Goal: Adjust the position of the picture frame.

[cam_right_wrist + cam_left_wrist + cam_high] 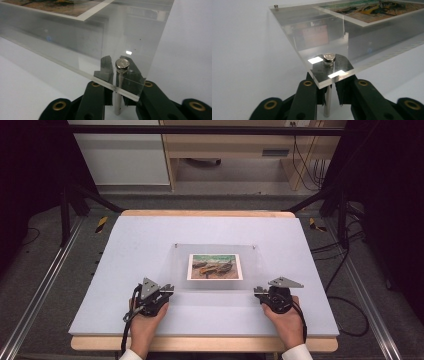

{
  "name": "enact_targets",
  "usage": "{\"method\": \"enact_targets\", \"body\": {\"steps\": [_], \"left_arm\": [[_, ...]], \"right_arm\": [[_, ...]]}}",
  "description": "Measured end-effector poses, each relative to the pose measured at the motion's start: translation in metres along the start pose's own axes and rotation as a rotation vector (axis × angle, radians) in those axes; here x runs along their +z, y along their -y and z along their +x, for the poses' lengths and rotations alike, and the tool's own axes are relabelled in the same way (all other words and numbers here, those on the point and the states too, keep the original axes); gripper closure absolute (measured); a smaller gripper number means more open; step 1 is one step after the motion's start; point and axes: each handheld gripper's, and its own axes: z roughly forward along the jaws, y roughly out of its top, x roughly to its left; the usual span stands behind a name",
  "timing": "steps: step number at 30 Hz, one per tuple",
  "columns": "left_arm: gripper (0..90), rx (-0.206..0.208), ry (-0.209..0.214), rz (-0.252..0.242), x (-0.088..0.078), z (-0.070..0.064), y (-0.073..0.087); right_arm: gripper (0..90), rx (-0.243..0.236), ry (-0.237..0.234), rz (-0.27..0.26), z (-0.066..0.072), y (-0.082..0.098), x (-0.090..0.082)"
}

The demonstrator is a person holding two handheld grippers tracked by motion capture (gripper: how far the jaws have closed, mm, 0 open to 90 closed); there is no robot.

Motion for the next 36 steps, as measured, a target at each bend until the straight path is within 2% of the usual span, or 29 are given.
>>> {"method": "enact_targets", "body": {"steps": [1,2,4,5,6,7,9,11,12,13,14,16,21,23,26,27,28,33,36], "left_arm": [[75.4,0.006,-0.003,0.003,0.000,-0.001,0.000],[72.5,0.022,-0.012,0.013,-0.001,-0.001,0.000],[65.7,0.027,-0.024,0.019,-0.001,0.000,0.001],[61.8,0.022,-0.028,0.024,-0.002,0.000,0.001],[53.6,0.018,-0.030,0.025,-0.002,0.001,0.001],[53.6,0.013,-0.026,0.028,-0.002,0.002,0.002],[45.6,-0.009,0.003,0.044,0.000,0.004,0.002],[40.1,-0.020,0.014,0.051,-0.002,0.004,0.003],[39.2,-0.020,0.014,0.051,-0.002,0.004,0.003],[39.2,-0.025,0.014,0.044,-0.004,0.004,0.002],[36.4,-0.020,0.015,0.046,-0.006,0.004,0.001],[33.2,-0.021,0.021,0.042,-0.009,0.005,0.000],[25.5,-0.018,0.038,0.041,-0.016,0.007,-0.001],[18.2,-0.019,0.055,0.050,-0.017,0.007,-0.001],[15.2,-0.025,0.068,0.043,-0.023,0.009,-0.002],[9.8,-0.036,0.094,0.038,-0.025,0.010,-0.004],[7.7,-0.036,0.094,0.038,-0.025,0.010,-0.004],[5.8,-0.065,0.101,0.004,-0.032,0.021,-0.011],[5.6,-0.060,0.094,-0.006,-0.034,0.024,-0.013]], "right_arm": [[75.3,0.000,0.000,0.000,0.000,0.000,0.000],[71.6,0.001,0.005,-0.001,0.000,0.000,0.000],[65.6,-0.002,0.000,0.004,0.002,0.001,-0.003],[61.8,-0.008,0.000,0.007,0.003,0.002,-0.004],[52.3,-0.019,0.018,0.007,0.004,0.003,-0.008],[52.3,-0.019,0.018,0.007,0.004,0.003,-0.008],[43.2,-0.021,0.031,0.006,0.003,0.005,-0.013],[34.5,-0.022,0.048,-0.004,0.001,0.006,-0.018],[34.5,-0.022,0.048,-0.004,0.001,0.006,-0.018],[31.6,-0.027,0.055,-0.009,0.001,0.007,-0.020],[25.0,-0.040,0.068,-0.010,0.000,0.008,-0.022],[20.3,-0.035,0.072,-0.012,0.000,0.008,-0.023],[13.5,-0.045,0.076,-0.025,0.000,0.008,-0.026],[9.1,-0.052,0.074,-0.035,0.000,0.008,-0.029],[7.7,-0.056,0.068,-0.047,0.000,0.008,-0.031],[7.4,-0.056,0.057,-0.061,0.000,0.007,-0.034],[7.4,-0.056,0.057,-0.061,0.000,0.007,-0.034],[7.7,-0.049,0.051,-0.084,-0.001,0.004,-0.038],[7.6,-0.049,0.053,-0.091,0.000,0.002,-0.039]]}}
